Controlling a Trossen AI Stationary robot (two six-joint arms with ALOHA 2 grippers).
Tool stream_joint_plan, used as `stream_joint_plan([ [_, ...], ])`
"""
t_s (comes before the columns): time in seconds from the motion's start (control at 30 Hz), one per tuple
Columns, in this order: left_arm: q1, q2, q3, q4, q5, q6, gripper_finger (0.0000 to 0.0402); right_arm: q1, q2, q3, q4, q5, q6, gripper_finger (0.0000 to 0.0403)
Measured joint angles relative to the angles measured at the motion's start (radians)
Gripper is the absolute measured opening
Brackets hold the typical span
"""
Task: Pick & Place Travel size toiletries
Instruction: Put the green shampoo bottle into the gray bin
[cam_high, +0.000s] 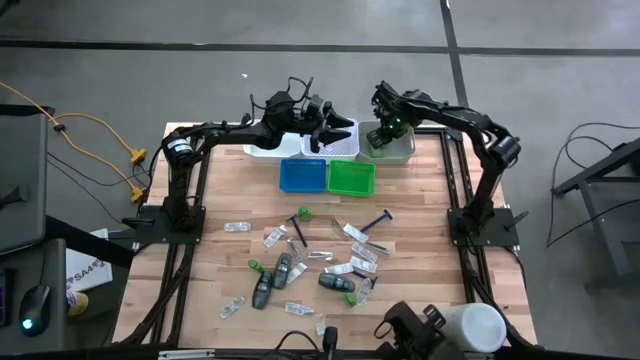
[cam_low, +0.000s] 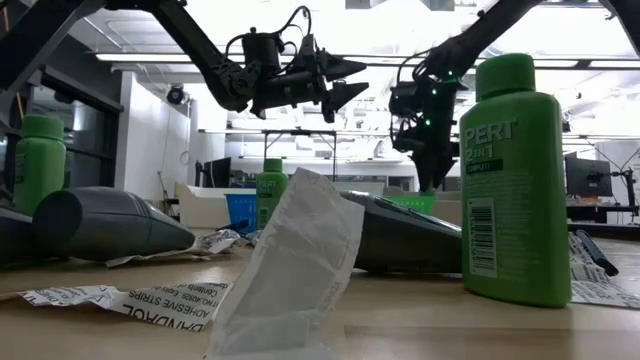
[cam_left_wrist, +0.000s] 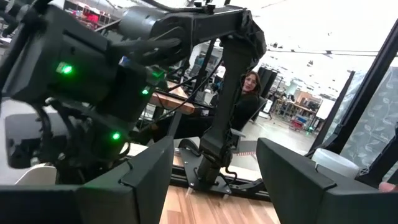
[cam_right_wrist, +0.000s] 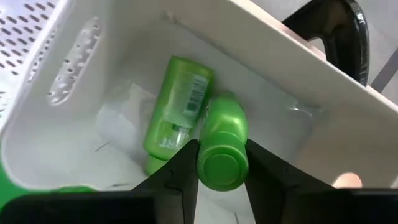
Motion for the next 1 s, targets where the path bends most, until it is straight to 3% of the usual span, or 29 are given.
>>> stream_joint_plan([
  [0.63, 0.0, -0.005, 0.0, -0.036, 0.026, -0.001, 0.023, -0.007, -0.013, 0.0, 0.008, 0.012, 0.003, 0.0222],
  [0.8, 0.009, -0.01, 0.0, -0.044, 0.028, -0.02, 0.023, -0.007, -0.084, 0.0, -0.028, 0.043, 0.008, 0.0231],
  [1.0, 0.021, -0.064, 0.0, -0.169, 0.025, 0.037, 0.023, 0.02, -0.172, 0.0, -0.072, 0.036, 0.022, 0.0231],
])
